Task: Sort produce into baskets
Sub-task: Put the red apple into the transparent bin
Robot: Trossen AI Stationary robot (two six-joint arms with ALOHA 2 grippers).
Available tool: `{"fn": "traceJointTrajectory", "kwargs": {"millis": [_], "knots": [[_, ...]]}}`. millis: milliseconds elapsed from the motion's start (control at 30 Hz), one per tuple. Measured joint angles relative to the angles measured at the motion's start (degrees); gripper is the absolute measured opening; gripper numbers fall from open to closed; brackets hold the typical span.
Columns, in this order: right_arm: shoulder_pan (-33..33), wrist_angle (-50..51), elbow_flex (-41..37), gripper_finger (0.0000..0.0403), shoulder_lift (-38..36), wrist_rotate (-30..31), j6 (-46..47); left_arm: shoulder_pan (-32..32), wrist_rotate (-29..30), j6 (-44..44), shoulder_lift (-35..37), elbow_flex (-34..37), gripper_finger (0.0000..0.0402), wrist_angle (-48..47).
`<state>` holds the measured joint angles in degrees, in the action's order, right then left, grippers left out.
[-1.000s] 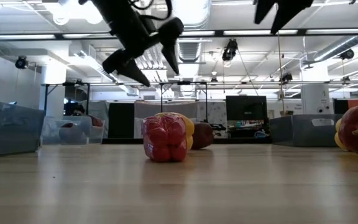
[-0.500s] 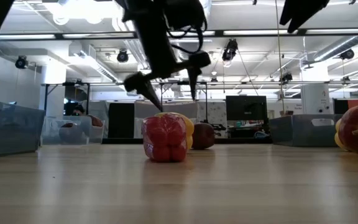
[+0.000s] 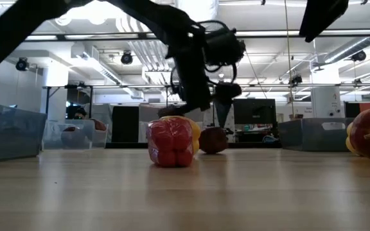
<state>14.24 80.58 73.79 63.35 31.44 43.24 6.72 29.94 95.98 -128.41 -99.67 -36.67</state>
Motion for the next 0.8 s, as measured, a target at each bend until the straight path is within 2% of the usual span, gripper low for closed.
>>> {"fn": "traceJointTrajectory", "kwargs": {"millis": [133, 267, 367, 567, 733, 800], "knots": [[0.0, 0.0, -0.4, 0.0380, 0.2, -0.2, -0.4, 1.1, -4.4, 0.8, -4.5, -5.3, 0.0357, -4.3], [0.0, 0.1, -1.0, 0.0380, 0.1, -0.5, 0.8, 1.1, -5.1, -0.3, -6.4, -8.5, 0.0336, -4.6], [0.1, 0.1, -1.5, 0.0380, -0.3, -0.5, 1.6, 1.2, -5.2, -4.4, -6.8, -9.7, 0.0308, -4.7], [0.1, 0.1, -2.7, 0.0380, -1.0, -0.5, 2.5, 1.8, -5.1, -10.8, -5.2, -10.1, 0.0226, -7.6], [0.1, 0.0, -3.1, 0.0380, -1.4, -0.4, 4.3, 1.8, -4.8, -13.9, -3.9, -9.9, 0.0223, -14.0], [0.1, 0.0, -3.3, 0.0379, -1.6, -0.4, 5.2, 1.7, -3.0, -15.9, -2.0, -9.9, 0.0223, -17.4]]}}
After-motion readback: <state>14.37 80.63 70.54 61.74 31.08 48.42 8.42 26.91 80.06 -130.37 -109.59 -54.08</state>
